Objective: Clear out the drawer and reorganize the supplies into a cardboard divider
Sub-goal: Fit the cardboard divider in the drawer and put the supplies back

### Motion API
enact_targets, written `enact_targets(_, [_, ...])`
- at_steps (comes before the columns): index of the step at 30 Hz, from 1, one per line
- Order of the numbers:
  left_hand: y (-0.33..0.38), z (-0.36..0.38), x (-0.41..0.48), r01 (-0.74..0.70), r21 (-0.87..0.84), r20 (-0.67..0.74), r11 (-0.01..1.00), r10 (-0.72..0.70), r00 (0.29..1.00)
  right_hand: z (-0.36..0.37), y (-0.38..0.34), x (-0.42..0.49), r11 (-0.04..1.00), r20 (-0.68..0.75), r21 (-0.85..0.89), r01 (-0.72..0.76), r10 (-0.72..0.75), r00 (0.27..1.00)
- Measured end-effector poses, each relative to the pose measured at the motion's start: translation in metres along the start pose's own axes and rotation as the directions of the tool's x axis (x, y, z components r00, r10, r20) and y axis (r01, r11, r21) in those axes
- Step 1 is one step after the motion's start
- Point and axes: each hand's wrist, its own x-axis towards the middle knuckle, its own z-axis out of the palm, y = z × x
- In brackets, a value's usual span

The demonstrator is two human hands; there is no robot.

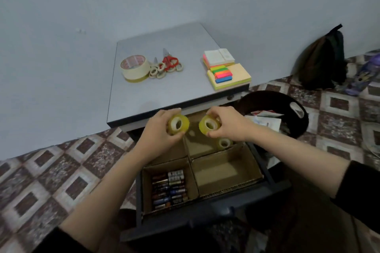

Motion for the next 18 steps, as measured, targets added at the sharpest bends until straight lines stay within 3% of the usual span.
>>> enact_targets(4, [-0.001,0.036,-0.015,0.056,0.055,0.171,0.997,-0.065,0.983,0.017,0.031,-0.012,0.993,0.017,-0.114,-0.04,0.043,0.999])
enact_targets(8, [0.002,0.062,-0.004,0.085,0.126,0.255,0.988,-0.115,0.96,0.021,0.054,-0.01,0.971,-0.007,-0.22,-0.097,0.097,0.995])
enact_targets(18, [-0.02,0.122,0.071,0.072,0.385,0.416,0.92,-0.242,0.876,0.033,0.085,-0.004,0.983,-0.004,-0.149,-0.11,0.11,0.994])
